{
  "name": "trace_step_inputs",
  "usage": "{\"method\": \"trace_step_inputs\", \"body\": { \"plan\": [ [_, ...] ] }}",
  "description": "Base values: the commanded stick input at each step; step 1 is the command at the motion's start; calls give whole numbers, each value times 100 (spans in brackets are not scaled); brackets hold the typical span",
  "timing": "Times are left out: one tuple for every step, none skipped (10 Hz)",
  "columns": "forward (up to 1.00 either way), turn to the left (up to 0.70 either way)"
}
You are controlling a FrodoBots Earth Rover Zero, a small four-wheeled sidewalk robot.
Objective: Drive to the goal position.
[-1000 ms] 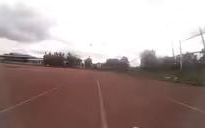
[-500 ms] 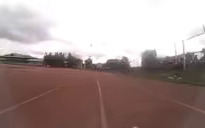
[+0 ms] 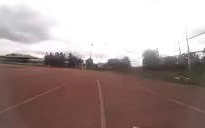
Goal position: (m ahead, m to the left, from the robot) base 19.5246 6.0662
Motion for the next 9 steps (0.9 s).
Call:
{"method": "trace_step_inputs", "body": {
  "plan": [
    [70,0],
    [70,0],
    [70,0],
    [70,0],
    [70,0],
    [70,0],
    [70,0],
    [70,0],
    [70,0]
  ]
}}
